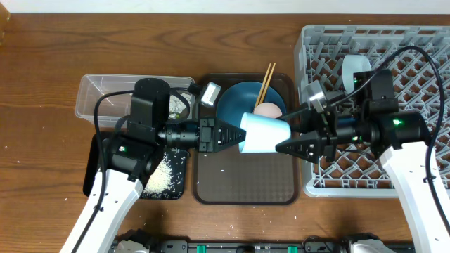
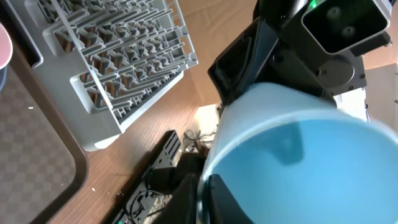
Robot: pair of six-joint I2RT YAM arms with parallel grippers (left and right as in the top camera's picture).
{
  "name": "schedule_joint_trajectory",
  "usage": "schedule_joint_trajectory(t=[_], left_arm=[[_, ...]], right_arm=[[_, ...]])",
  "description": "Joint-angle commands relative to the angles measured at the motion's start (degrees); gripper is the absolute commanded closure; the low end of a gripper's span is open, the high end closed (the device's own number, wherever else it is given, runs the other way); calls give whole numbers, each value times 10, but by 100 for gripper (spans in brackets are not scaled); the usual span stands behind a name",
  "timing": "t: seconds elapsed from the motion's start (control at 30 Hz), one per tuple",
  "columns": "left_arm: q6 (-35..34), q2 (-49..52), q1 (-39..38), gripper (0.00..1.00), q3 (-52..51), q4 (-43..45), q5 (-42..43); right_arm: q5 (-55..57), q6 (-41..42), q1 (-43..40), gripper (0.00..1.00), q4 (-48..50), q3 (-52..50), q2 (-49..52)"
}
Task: Sort waste into correct bins and load items into the dishwasher rack
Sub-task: 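Close the right gripper on the cup's base beside the left gripper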
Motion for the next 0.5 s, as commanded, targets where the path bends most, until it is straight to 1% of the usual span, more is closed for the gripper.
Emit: schedule_joint_trajectory(t=[0.0,0.13,0.23,0.4,0.43,0.47], left_arm=[[-2,-3,3,89,10,-1,0],[-1,-3,3,85,10,-1,-1],[6,-3,3,83,10,-1,-3],[6,-3,3,83,10,-4,-3],[6,-3,3,79,10,-5,-3],[6,-3,3,79,10,-5,-3]], right_arm=[[-4,16,-13,46,2,1,-4],[16,25,-16,47,3,1,-4],[44,50,-16,48,8,1,-4],[127,156,-28,52,34,1,-4],[135,171,-34,52,38,1,-4],[138,180,-40,52,40,1,-5]])
